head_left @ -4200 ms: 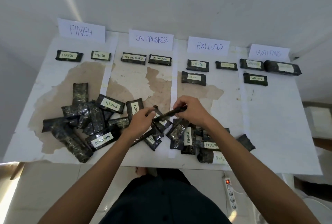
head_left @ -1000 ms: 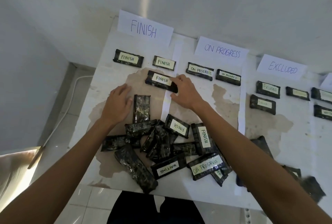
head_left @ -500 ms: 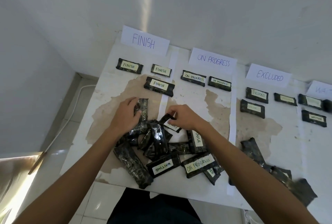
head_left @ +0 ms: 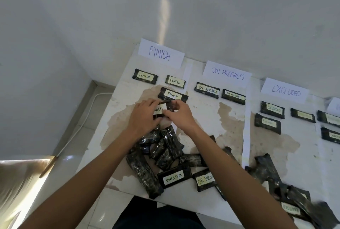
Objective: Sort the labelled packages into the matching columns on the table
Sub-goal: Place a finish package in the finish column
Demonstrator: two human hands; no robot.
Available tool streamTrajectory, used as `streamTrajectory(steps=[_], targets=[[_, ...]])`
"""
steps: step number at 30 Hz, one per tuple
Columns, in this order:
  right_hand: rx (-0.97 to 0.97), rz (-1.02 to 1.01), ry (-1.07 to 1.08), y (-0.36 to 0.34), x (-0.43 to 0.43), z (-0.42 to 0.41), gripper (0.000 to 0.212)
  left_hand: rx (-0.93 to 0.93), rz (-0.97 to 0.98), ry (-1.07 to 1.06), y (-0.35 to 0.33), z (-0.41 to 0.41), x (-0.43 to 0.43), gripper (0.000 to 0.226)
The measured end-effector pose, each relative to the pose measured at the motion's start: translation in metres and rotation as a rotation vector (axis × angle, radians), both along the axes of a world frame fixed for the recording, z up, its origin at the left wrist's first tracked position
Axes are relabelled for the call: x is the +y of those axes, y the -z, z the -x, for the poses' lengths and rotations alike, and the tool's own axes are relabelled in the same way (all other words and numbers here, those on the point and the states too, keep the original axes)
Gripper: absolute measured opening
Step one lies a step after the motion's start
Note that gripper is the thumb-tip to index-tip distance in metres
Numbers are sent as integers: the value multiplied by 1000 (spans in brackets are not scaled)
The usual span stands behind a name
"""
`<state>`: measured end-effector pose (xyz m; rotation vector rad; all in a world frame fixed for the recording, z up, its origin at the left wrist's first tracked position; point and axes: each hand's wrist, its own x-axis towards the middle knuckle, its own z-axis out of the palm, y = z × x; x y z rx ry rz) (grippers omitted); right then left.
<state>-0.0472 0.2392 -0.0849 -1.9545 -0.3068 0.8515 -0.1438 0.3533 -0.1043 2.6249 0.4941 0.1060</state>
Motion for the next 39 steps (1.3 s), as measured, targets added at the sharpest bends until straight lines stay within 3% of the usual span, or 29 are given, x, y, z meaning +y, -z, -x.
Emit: streamTrajectory(steps=[4,11,23,26,31,35,39], targets=[[18,80,-71,8,14,-4,36,71,-50,-36,11,-3,46,61],[47,138,-54,28,10,-18,22,233,-161,35,41,-39,116,59],[51,193,-86,48,20,-16,22,225,-145,140,65,-66,135,64],[-65,279,-153,50,33,-8,32,154,-125,84,62,-53,126,67],[-236,509,-233,57,56,11,71,85,-7,-33,64,-16,90,52],[-446,706,-339,65,66,28,70,105,97,-87,75,10,70,51],[-440,686,-307,62,69,31,65,72,195,-133,76,23,61,50]])
